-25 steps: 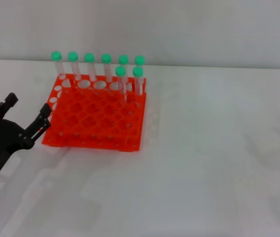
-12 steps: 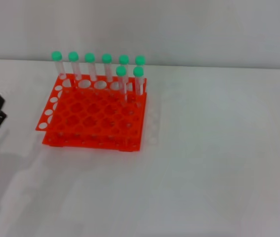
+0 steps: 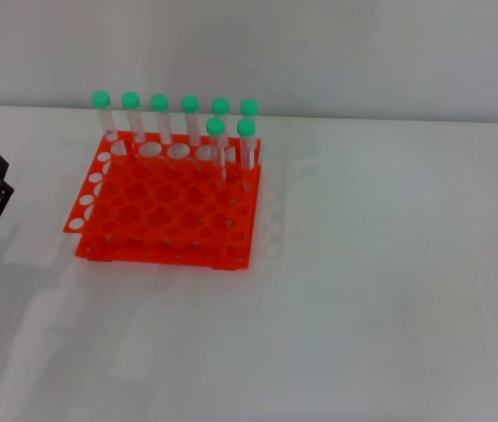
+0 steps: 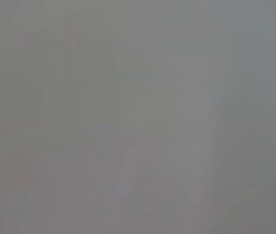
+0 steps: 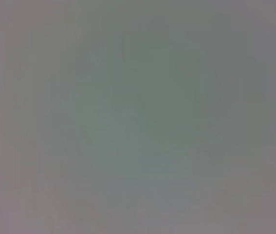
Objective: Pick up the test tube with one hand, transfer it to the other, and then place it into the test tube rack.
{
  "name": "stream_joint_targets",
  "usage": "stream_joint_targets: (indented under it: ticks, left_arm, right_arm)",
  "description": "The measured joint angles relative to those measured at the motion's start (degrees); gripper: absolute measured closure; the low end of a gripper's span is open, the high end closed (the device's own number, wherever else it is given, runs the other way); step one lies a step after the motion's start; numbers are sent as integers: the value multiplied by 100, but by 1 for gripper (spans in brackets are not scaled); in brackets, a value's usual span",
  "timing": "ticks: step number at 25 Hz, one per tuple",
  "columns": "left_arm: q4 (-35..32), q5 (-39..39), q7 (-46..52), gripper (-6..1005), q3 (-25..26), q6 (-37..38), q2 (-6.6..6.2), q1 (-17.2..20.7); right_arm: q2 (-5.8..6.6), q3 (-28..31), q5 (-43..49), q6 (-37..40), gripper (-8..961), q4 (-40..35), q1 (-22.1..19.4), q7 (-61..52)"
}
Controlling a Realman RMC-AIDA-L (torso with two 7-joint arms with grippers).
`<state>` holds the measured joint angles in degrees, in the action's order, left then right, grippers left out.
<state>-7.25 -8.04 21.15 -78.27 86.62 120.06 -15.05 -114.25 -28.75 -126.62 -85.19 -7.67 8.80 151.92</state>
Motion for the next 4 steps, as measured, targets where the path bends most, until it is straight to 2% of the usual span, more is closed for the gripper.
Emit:
stream_joint_targets:
  ticks: [4]
  left_arm:
    - [201, 101, 57, 152, 0, 46, 0, -166]
  right_arm:
    - [5, -33, 195, -30, 140, -155, -106, 49]
